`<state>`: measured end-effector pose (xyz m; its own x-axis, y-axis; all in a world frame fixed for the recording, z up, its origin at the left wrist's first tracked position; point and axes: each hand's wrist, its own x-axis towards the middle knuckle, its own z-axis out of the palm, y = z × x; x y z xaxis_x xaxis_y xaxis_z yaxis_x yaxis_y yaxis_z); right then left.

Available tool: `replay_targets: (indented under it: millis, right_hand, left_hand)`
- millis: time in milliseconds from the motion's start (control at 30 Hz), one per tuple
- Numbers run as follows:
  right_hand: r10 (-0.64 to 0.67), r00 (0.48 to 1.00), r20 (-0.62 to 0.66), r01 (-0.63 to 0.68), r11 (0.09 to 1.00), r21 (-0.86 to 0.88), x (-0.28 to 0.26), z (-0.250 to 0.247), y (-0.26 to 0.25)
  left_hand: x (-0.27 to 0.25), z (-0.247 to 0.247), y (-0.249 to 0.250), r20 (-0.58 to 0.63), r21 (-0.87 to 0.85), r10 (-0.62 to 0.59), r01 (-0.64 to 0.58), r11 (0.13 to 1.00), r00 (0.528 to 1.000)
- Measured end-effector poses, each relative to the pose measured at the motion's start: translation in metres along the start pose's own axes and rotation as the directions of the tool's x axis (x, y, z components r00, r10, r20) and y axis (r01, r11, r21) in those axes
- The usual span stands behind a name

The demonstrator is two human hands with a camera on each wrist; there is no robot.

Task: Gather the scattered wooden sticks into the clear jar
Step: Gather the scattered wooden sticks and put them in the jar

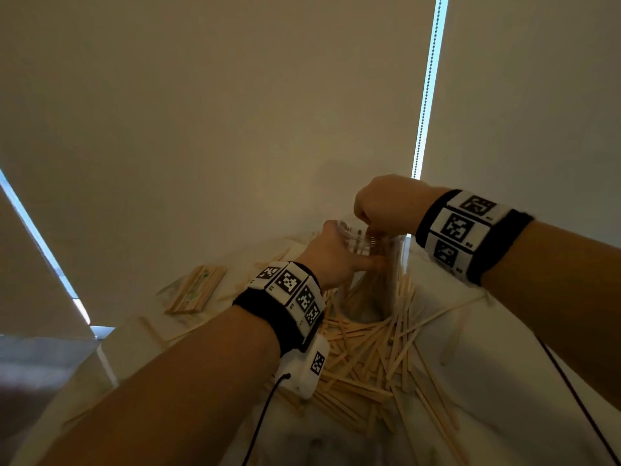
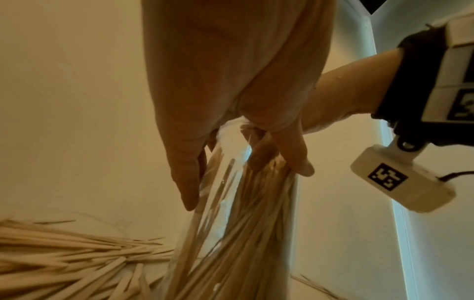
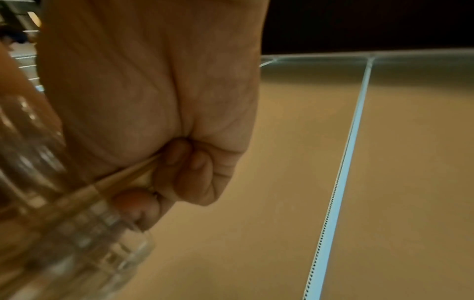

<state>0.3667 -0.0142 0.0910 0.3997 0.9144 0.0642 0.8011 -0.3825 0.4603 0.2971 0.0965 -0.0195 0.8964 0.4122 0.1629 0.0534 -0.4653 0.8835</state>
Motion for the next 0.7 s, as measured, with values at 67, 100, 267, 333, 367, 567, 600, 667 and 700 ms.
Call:
replay_targets:
  millis: [67, 100, 267, 333, 367, 567, 600, 667, 700]
  right_hand:
    - [0.018, 1.0, 0.022, -0.018, 1.0, -0.011, 0.003, 0.001, -0.006]
    - [0.03, 0.999, 0.037, -0.03, 1.0, -0.001, 0.006, 0.002, -0.009]
    - [0.185, 0.982, 0.035, -0.188, 0.952, 0.242, 0.014, 0.007, -0.004]
    - [0.249, 0.968, 0.009, -0.238, 0.913, 0.33, 0.011, 0.007, 0.002]
    - [0.265, 0.964, 0.005, -0.249, 0.897, 0.364, 0.008, 0.007, 0.003]
    - [0.188, 0.98, 0.06, -0.19, 0.821, 0.538, 0.001, 0.001, -0.004]
    - [0.159, 0.984, 0.079, -0.176, 0.825, 0.537, 0.0, 0.001, -0.006]
    - [0.145, 0.985, 0.097, -0.174, 0.856, 0.487, 0.0, 0.002, -0.009]
    - [0.151, 0.983, 0.101, -0.18, 0.874, 0.451, -0.001, 0.002, -0.01]
  left_hand:
    - [-0.001, 0.0, 0.001, 0.002, 0.001, 0.003, -0.003, 1.0, 1.0]
    - [0.001, 0.001, -0.001, 0.013, 0.001, -0.002, 0.002, 1.0, 1.0]
    - [-0.006, -0.002, -0.003, 0.004, -0.005, -0.036, 0.036, 0.999, 0.999]
    - [-0.004, -0.001, -0.005, -0.003, -0.015, -0.031, 0.031, 0.999, 1.0]
    - [-0.003, 0.0, -0.006, 0.003, -0.031, -0.033, 0.034, 0.999, 0.999]
    - [0.008, 0.005, -0.017, -0.025, -0.043, -0.027, 0.026, 0.999, 0.999]
    - [0.011, 0.006, -0.019, -0.022, -0.035, -0.017, 0.016, 0.999, 1.0]
    - [0.018, 0.009, -0.028, -0.018, -0.029, -0.012, 0.012, 1.0, 1.0]
    - [0.021, 0.008, -0.031, -0.017, -0.02, -0.003, 0.002, 1.0, 1.0]
